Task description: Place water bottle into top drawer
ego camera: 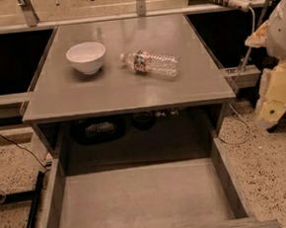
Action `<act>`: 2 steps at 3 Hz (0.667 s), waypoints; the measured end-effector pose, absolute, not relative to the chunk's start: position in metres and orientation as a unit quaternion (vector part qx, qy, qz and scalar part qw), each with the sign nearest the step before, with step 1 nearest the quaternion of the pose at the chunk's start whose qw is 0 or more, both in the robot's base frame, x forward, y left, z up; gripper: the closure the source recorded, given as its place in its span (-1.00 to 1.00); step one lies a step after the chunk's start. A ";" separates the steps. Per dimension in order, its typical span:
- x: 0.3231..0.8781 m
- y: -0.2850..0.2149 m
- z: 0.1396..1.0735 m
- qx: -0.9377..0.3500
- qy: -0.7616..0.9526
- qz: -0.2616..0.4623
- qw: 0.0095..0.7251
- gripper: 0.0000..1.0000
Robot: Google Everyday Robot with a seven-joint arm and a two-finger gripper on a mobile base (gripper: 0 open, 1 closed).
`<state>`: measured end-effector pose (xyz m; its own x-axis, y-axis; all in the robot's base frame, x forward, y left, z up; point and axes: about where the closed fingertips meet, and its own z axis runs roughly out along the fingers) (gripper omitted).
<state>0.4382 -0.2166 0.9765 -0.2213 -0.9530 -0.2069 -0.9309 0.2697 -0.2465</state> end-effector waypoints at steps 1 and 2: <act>0.439 -0.216 0.978 -0.604 0.780 -0.036 0.160 -1.00; 0.450 -0.206 0.986 -0.615 0.769 -0.040 0.173 -1.00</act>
Offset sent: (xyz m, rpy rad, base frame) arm 0.0259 0.0214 0.0144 0.0094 -0.0410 0.0720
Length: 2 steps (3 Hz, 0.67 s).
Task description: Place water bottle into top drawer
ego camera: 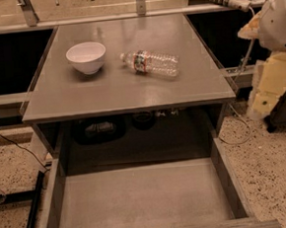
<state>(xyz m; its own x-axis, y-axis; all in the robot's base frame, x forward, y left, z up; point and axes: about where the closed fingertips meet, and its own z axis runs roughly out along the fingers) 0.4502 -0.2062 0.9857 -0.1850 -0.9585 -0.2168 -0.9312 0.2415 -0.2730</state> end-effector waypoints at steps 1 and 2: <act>0.471 -0.187 0.999 -0.635 0.745 -0.054 0.196 -1.00; 0.499 -0.173 1.011 -0.649 0.722 -0.048 0.235 -1.00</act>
Offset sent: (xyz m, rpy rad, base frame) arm 0.0854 0.0505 0.0382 0.1241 -0.1865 0.1872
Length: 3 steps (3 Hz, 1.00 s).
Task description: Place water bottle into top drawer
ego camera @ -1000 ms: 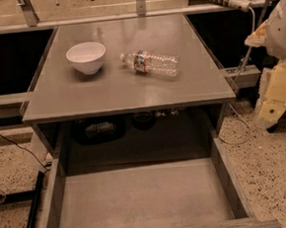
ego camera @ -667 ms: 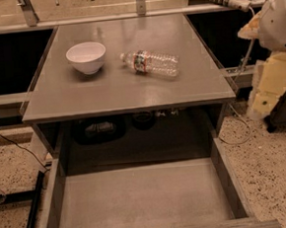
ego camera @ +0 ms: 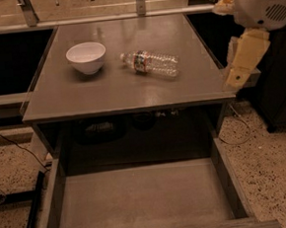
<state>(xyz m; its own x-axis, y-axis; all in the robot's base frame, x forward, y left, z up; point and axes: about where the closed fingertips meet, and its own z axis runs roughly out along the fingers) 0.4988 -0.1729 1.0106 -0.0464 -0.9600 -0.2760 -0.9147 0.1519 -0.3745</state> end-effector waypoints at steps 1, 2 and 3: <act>0.533 -0.159 1.013 -0.656 0.698 -0.022 0.287 -1.00; 0.533 -0.159 1.013 -0.656 0.698 -0.022 0.287 -1.00; 0.549 -0.157 1.003 -0.654 0.696 -0.018 0.296 -1.00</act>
Offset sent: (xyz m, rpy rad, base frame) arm 0.0261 0.0096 0.0030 0.0740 -0.0427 0.0427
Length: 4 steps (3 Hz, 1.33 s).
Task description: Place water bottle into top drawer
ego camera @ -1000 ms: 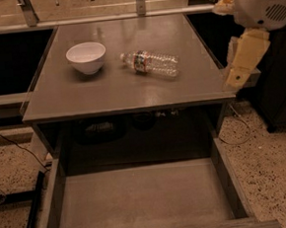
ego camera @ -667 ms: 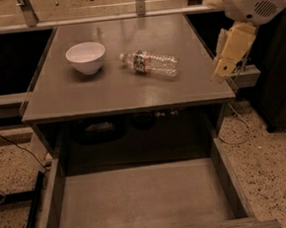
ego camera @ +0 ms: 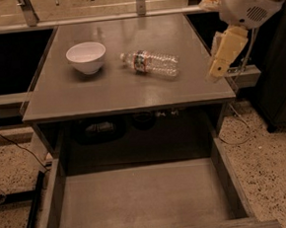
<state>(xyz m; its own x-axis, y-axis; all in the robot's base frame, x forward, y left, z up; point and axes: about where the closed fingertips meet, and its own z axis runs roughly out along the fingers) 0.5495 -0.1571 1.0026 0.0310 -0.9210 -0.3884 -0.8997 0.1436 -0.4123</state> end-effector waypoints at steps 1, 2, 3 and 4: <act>0.580 -0.160 0.983 -0.637 0.697 0.006 0.329 -1.00; 0.612 -0.158 0.962 -0.623 0.695 0.029 0.356 -1.00; 0.634 -0.158 0.943 -0.611 0.697 0.056 0.370 -1.00; 0.653 -0.158 0.926 -0.596 0.702 0.084 0.380 -1.00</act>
Offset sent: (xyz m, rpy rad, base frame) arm 0.1012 -0.0048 -0.0652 0.2586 -0.0347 -0.0212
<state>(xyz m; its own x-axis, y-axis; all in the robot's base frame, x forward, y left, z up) 0.6532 -0.1578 0.9258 -0.0010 -0.7734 -0.6339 -0.9012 0.2755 -0.3347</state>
